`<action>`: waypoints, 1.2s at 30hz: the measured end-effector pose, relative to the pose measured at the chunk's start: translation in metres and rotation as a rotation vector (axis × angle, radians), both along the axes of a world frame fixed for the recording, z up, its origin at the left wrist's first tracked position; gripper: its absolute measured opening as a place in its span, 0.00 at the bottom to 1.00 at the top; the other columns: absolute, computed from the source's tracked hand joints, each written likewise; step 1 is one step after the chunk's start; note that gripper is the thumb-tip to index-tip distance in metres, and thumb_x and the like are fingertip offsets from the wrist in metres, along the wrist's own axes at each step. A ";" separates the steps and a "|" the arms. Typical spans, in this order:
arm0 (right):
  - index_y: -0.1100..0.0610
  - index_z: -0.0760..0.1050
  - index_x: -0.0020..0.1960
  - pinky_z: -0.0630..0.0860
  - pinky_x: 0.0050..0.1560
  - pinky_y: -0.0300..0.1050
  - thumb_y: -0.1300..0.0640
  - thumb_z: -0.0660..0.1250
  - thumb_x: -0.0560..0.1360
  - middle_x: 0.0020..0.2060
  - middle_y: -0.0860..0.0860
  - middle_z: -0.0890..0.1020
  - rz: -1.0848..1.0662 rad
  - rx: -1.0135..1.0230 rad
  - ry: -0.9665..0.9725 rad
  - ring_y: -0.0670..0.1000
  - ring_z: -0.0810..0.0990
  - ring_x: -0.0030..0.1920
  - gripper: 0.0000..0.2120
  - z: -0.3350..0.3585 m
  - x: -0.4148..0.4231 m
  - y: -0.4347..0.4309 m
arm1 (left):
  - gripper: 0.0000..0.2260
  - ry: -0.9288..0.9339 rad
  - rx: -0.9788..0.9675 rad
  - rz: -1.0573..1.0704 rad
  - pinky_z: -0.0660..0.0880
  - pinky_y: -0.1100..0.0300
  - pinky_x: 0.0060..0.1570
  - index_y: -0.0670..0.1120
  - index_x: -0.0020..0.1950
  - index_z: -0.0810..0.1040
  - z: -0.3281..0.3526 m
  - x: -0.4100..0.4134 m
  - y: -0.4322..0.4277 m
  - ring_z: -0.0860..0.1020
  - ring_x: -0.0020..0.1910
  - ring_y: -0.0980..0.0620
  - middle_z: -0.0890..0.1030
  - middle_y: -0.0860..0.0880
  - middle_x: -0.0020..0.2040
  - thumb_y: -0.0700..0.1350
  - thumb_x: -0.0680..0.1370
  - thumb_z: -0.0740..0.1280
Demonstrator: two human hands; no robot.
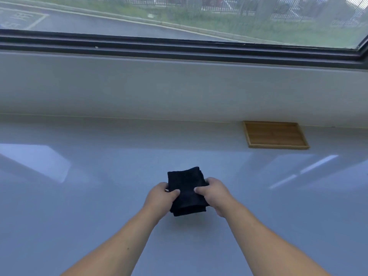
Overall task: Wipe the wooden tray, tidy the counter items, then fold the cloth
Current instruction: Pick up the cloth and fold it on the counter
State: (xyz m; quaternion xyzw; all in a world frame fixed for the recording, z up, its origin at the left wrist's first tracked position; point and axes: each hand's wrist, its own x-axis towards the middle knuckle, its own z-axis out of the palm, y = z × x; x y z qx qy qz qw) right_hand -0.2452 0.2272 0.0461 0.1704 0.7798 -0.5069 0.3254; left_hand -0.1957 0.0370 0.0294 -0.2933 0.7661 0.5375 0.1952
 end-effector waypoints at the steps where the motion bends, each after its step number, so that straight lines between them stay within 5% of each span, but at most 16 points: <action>1: 0.54 0.78 0.53 0.84 0.49 0.53 0.58 0.71 0.76 0.48 0.53 0.87 0.010 0.040 0.016 0.53 0.86 0.46 0.06 -0.008 -0.003 0.002 | 0.06 0.001 -0.046 -0.014 0.84 0.44 0.52 0.50 0.53 0.81 -0.006 -0.005 0.000 0.86 0.45 0.47 0.86 0.49 0.48 0.50 0.79 0.73; 6: 0.50 0.72 0.57 0.74 0.35 0.44 0.51 0.71 0.77 0.47 0.46 0.82 0.202 0.352 0.192 0.48 0.82 0.44 0.12 -0.035 -0.004 0.009 | 0.13 -0.017 -0.395 -0.216 0.80 0.52 0.44 0.51 0.52 0.76 -0.029 -0.017 0.003 0.82 0.45 0.53 0.83 0.55 0.48 0.58 0.77 0.73; 9: 0.52 0.72 0.67 0.76 0.44 0.47 0.52 0.73 0.75 0.55 0.50 0.79 0.387 0.669 0.566 0.55 0.80 0.53 0.23 -0.041 0.010 0.016 | 0.23 0.141 -0.626 -0.305 0.76 0.54 0.43 0.50 0.66 0.73 -0.037 -0.005 0.004 0.80 0.54 0.46 0.77 0.50 0.60 0.57 0.77 0.74; 12: 0.54 0.78 0.68 0.81 0.55 0.52 0.53 0.74 0.73 0.60 0.54 0.81 0.583 0.676 0.838 0.59 0.81 0.57 0.23 -0.044 0.026 0.021 | 0.27 0.360 -0.759 -0.565 0.78 0.52 0.55 0.51 0.76 0.73 -0.043 0.006 0.004 0.74 0.68 0.45 0.73 0.47 0.74 0.57 0.78 0.71; 14: 0.54 0.76 0.73 0.76 0.67 0.54 0.52 0.70 0.78 0.71 0.56 0.78 0.736 0.592 0.751 0.59 0.76 0.69 0.24 -0.049 0.030 0.022 | 0.26 0.335 -0.764 -0.707 0.75 0.52 0.65 0.54 0.78 0.71 -0.046 0.004 0.004 0.70 0.74 0.46 0.68 0.48 0.80 0.58 0.81 0.66; 18: 0.52 0.66 0.81 0.62 0.79 0.52 0.49 0.62 0.84 0.82 0.54 0.64 0.882 0.598 0.604 0.57 0.62 0.80 0.26 -0.052 0.029 0.023 | 0.22 0.260 -0.711 -0.735 0.75 0.54 0.66 0.56 0.77 0.72 -0.046 0.002 0.009 0.68 0.76 0.48 0.64 0.50 0.83 0.56 0.83 0.63; 28: 0.50 0.60 0.84 0.53 0.82 0.56 0.49 0.58 0.85 0.85 0.54 0.56 1.001 0.660 0.564 0.59 0.53 0.84 0.27 -0.043 0.015 0.072 | 0.23 0.247 -0.717 -0.720 0.77 0.58 0.60 0.58 0.76 0.72 -0.034 -0.001 0.059 0.72 0.70 0.52 0.67 0.55 0.78 0.58 0.81 0.67; 36: 0.50 0.57 0.84 0.54 0.82 0.56 0.47 0.59 0.85 0.86 0.56 0.51 1.041 0.616 0.527 0.60 0.53 0.83 0.29 -0.043 0.027 0.079 | 0.25 0.155 -0.819 -0.735 0.71 0.55 0.70 0.56 0.80 0.68 -0.026 0.008 0.063 0.65 0.79 0.49 0.61 0.51 0.84 0.58 0.83 0.64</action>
